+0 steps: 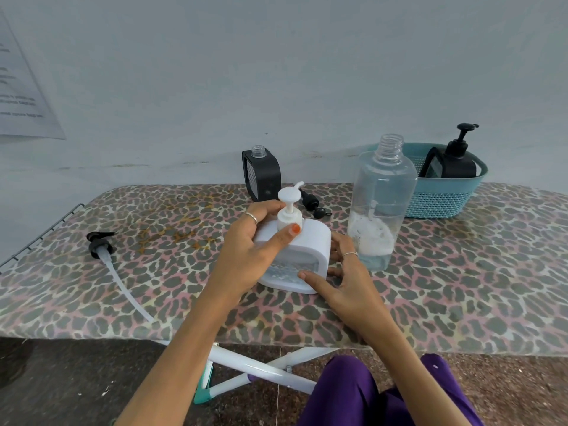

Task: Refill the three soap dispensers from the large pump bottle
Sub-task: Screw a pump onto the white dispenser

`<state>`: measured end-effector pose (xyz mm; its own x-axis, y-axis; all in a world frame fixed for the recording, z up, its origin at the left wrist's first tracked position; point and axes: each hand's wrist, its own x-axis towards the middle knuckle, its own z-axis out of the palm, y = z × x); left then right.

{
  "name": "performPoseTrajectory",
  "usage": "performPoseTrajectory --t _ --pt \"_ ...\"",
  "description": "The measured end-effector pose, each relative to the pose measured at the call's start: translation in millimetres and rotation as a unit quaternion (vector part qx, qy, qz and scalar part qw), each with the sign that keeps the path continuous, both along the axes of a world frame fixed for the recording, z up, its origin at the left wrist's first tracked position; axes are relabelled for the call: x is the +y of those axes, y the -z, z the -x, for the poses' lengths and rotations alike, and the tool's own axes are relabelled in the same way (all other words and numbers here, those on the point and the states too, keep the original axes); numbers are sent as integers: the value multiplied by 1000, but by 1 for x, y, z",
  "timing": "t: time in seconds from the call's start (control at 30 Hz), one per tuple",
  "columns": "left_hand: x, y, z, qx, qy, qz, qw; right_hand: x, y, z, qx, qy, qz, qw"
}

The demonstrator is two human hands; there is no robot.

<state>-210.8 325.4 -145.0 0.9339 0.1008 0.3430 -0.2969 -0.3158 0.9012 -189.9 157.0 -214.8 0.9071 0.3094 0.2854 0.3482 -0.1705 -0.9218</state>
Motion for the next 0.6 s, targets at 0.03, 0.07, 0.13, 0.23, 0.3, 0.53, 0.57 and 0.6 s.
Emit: performPoseTrajectory --t 0.03,0.07,0.13,0.23,0.3,0.53,0.57,0.6 --pt "1 0 0 -3 4 -2 1000 0 0 0 0 0 0 1000" --pt "1 1 1 -5 7 -4 1000 0 1 0 -2 0 -1 1000" --pt "2 2 1 -6 17 -2 1000 0 2 0 -4 0 -2 1000" --pt "3 3 2 -11 27 13 999 0 2 -1 -7 0 -2 1000" --pt "3 2 2 -12 27 12 999 0 2 -1 -11 0 -1 1000" --pt "7 1 3 -12 59 -22 998 0 1 -1 -20 7 3 1000" --pt "8 1 3 -13 68 -30 997 0 1 -1 -19 5 3 1000" --pt "9 0 4 -11 77 -36 996 0 1 -1 -18 4 3 1000"
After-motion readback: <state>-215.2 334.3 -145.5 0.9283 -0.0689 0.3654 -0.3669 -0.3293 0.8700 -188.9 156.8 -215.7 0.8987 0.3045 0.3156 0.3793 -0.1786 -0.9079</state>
